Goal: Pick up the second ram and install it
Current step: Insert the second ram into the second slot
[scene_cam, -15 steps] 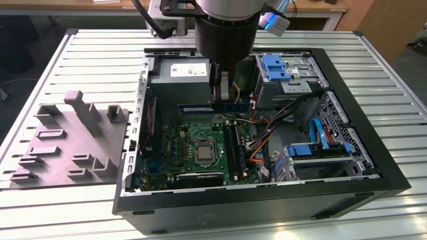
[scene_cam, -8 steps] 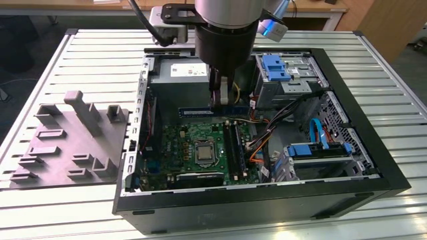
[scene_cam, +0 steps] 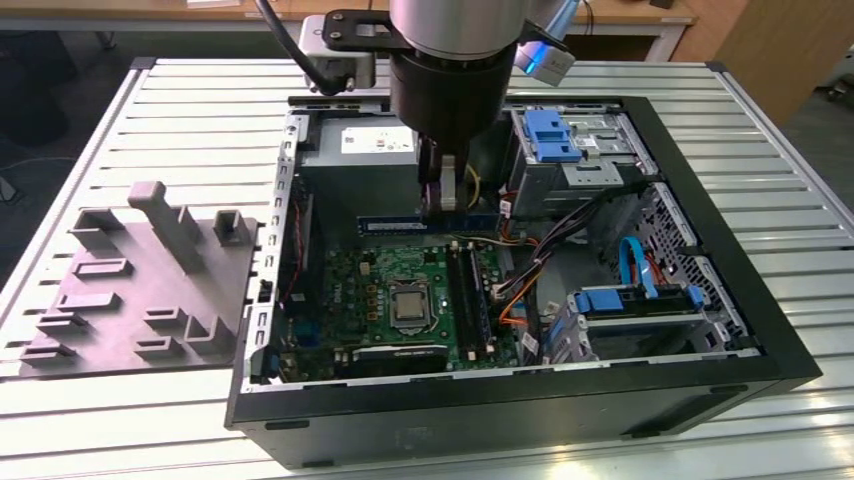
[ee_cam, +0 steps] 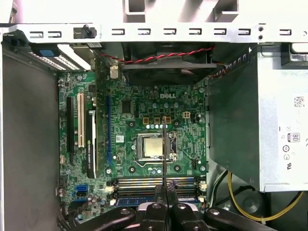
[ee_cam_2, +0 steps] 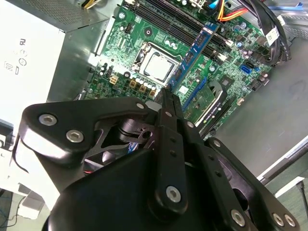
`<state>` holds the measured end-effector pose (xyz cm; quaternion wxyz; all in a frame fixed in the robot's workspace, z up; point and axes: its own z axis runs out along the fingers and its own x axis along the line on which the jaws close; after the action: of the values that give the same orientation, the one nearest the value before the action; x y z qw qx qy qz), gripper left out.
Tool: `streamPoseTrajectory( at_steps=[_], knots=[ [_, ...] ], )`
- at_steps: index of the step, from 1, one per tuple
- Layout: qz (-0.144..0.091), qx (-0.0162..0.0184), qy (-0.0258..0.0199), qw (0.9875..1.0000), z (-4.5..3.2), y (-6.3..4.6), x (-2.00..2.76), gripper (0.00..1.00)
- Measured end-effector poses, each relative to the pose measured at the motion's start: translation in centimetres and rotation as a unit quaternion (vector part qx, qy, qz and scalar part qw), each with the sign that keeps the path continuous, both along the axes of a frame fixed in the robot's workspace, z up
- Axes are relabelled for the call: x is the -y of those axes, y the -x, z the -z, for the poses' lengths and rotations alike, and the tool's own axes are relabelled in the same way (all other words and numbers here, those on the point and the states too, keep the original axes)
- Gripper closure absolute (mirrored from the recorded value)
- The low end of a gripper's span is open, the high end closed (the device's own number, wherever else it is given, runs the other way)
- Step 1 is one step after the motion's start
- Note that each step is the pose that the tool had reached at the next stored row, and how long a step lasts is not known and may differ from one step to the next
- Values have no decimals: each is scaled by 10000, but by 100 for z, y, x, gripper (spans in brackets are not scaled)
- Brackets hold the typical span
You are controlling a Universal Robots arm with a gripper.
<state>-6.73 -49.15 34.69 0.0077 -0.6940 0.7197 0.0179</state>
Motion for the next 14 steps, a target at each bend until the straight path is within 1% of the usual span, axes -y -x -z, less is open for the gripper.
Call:
streamPoseTrajectory(
  at_steps=[9,10,12,14],
  knots=[
    [6,0,0,10000,3,0,0,89],
    [42,0,0,10000,3,0,0,89],
    [206,0,0,9998,5,-1,0,89],
    [389,0,0,9992,8,0,0,89]
  ],
)
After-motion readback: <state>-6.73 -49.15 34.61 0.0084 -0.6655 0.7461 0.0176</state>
